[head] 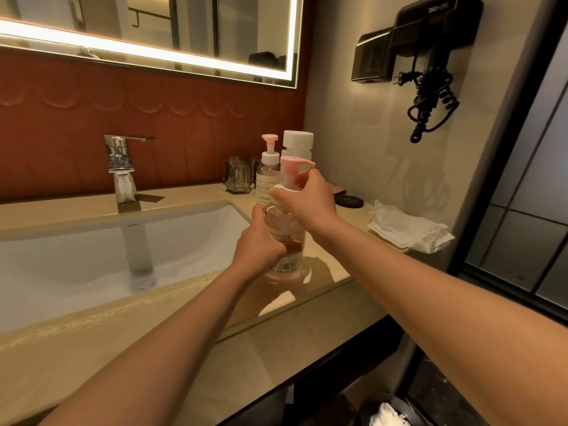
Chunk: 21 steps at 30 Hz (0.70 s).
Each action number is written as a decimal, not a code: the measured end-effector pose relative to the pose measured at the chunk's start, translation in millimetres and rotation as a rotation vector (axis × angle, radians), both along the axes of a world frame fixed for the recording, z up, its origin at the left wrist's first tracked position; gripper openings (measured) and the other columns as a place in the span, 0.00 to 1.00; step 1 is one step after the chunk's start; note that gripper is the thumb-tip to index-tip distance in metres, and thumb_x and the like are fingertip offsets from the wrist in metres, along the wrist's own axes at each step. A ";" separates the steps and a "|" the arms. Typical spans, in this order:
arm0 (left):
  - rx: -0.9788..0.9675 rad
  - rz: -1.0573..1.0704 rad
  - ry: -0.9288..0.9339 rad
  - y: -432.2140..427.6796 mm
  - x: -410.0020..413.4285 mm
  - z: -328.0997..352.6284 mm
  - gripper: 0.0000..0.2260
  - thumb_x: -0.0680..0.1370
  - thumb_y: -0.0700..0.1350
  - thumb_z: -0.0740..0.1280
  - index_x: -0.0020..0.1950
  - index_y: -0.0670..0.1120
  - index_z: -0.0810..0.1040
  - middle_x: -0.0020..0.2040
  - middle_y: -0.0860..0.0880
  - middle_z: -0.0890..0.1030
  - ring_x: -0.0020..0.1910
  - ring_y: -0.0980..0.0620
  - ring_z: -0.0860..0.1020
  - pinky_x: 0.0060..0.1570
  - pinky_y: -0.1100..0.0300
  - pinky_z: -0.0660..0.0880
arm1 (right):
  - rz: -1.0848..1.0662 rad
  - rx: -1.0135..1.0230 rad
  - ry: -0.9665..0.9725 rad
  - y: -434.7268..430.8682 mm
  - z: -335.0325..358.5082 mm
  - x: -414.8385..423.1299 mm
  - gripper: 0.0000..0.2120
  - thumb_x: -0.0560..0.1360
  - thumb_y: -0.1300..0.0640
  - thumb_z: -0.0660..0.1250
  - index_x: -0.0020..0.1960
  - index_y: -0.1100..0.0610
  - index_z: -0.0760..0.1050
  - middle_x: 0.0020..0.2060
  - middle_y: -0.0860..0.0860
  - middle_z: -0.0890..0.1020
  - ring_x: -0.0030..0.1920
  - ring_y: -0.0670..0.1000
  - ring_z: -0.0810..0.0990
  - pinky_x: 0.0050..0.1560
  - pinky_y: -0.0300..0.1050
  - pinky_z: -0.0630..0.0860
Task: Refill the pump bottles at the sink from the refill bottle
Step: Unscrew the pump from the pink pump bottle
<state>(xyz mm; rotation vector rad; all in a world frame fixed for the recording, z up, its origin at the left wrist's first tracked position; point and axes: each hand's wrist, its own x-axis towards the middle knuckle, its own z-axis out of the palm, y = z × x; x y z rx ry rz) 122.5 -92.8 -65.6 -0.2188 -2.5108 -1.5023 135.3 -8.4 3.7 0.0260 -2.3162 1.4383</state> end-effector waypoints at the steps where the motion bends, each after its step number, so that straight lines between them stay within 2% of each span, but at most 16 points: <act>1: 0.003 -0.003 0.006 -0.2 0.5 -0.5 0.39 0.67 0.45 0.77 0.70 0.51 0.56 0.67 0.47 0.72 0.63 0.44 0.74 0.57 0.48 0.73 | 0.024 -0.022 0.001 -0.5 -0.5 1.0 0.21 0.71 0.55 0.70 0.61 0.55 0.67 0.57 0.52 0.75 0.58 0.53 0.74 0.61 0.55 0.73; 3: 0.016 -0.007 0.015 -0.8 1.3 -1.5 0.38 0.67 0.47 0.77 0.69 0.51 0.58 0.65 0.47 0.74 0.62 0.45 0.75 0.57 0.49 0.73 | 0.081 -0.082 -0.002 -1.9 -1.5 2.9 0.21 0.73 0.58 0.67 0.64 0.56 0.66 0.59 0.53 0.74 0.60 0.53 0.73 0.60 0.50 0.72; 5: 0.029 -0.014 0.024 -1.2 1.5 -1.8 0.37 0.67 0.47 0.77 0.68 0.50 0.59 0.64 0.48 0.75 0.61 0.46 0.75 0.57 0.50 0.73 | 0.115 -0.124 -0.007 -2.8 -2.1 3.2 0.22 0.74 0.58 0.66 0.66 0.57 0.63 0.60 0.54 0.72 0.61 0.54 0.72 0.60 0.50 0.71; 8: 0.026 -0.017 0.030 -1.7 0.5 -2.5 0.37 0.66 0.47 0.77 0.69 0.51 0.60 0.64 0.48 0.75 0.61 0.46 0.75 0.57 0.50 0.73 | 0.041 -0.045 0.005 -0.8 -4.0 -2.2 0.28 0.72 0.48 0.69 0.66 0.55 0.61 0.63 0.53 0.69 0.62 0.54 0.70 0.63 0.55 0.71; 11: 0.002 -0.021 0.043 -2.4 0.2 -3.1 0.38 0.66 0.47 0.77 0.70 0.51 0.59 0.65 0.48 0.74 0.61 0.46 0.75 0.57 0.49 0.74 | -0.078 0.049 0.021 3.9 -3.3 -4.3 0.29 0.68 0.41 0.71 0.59 0.54 0.64 0.60 0.52 0.70 0.60 0.53 0.71 0.60 0.52 0.73; 13: -0.002 -0.028 0.045 -3.2 -0.3 -3.7 0.38 0.66 0.47 0.77 0.70 0.50 0.59 0.64 0.48 0.74 0.60 0.46 0.75 0.57 0.48 0.75 | -0.047 0.026 0.033 6.4 -2.7 -2.5 0.25 0.69 0.45 0.72 0.58 0.55 0.65 0.57 0.52 0.72 0.57 0.52 0.73 0.55 0.47 0.74; 16: 0.005 -0.031 0.039 -4.7 -0.3 -3.6 0.38 0.66 0.46 0.77 0.69 0.51 0.60 0.63 0.48 0.75 0.60 0.46 0.76 0.57 0.48 0.75 | 0.037 -0.032 0.047 7.3 -0.8 1.7 0.22 0.72 0.53 0.70 0.61 0.56 0.66 0.57 0.52 0.74 0.55 0.50 0.73 0.50 0.43 0.71; 19: 0.019 -0.046 0.037 -4.9 -0.3 -3.4 0.37 0.66 0.47 0.77 0.68 0.50 0.61 0.63 0.48 0.76 0.59 0.46 0.76 0.57 0.48 0.74 | 0.137 -0.132 0.034 9.1 1.5 5.3 0.24 0.75 0.56 0.66 0.69 0.56 0.63 0.63 0.54 0.74 0.59 0.51 0.74 0.51 0.43 0.69; 21: 0.023 -0.048 0.037 -4.9 0.0 -3.3 0.37 0.66 0.47 0.77 0.68 0.50 0.61 0.62 0.48 0.76 0.59 0.46 0.76 0.57 0.48 0.74 | 0.153 -0.142 0.017 9.5 1.2 6.3 0.28 0.76 0.53 0.66 0.72 0.55 0.60 0.66 0.54 0.72 0.63 0.53 0.72 0.53 0.44 0.68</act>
